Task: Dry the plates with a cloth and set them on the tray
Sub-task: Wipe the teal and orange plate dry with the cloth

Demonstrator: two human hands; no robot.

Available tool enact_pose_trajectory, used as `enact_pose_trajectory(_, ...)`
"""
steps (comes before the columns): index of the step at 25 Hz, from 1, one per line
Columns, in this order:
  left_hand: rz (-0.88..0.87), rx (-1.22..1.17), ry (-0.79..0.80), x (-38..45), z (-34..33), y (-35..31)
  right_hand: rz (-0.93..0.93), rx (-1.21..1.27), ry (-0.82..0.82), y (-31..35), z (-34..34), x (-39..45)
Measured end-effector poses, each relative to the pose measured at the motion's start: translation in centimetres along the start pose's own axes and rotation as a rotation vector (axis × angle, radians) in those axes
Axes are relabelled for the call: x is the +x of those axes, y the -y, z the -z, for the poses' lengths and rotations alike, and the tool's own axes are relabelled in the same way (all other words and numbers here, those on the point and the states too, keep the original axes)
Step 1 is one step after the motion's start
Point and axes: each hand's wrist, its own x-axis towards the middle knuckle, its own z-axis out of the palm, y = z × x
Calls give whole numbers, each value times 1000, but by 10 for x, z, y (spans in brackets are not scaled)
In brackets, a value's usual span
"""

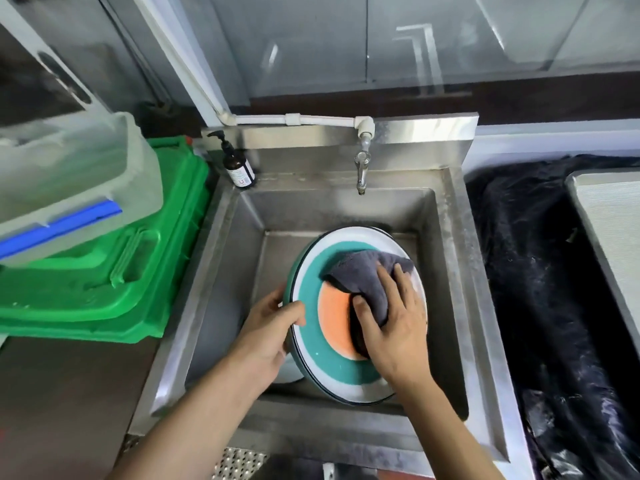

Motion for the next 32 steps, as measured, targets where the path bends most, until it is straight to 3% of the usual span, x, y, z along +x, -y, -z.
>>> enact_pose_trajectory(4, -98, 30, 26, -9, 0, -4, -31, 265, 46, 24, -4, 13)
enact_pose_trajectory(8, -157, 19, 58, -9, 9, -9, 350, 260, 192, 49, -4, 21)
enact_pose_trajectory(13, -142, 38, 14, -8, 15, -17, 208, 398, 101, 60, -14, 34)
enact_pose_trajectory(17, -132, -24, 36, -1, 31, -23, 421, 349, 206, 70, -29, 18)
enact_pose_trajectory(21, -142, -31, 28, 4, 35, -27, 231, 423, 85, 77, -25, 29)
enact_pose_trajectory(26, -90, -188, -16, 11, 43, -38, 330, 336, 233, 83, -28, -7)
enact_pose_trajectory(32, -88, -136, -72, 12, 48, -55, 363, 239, 320, 70, -16, -30)
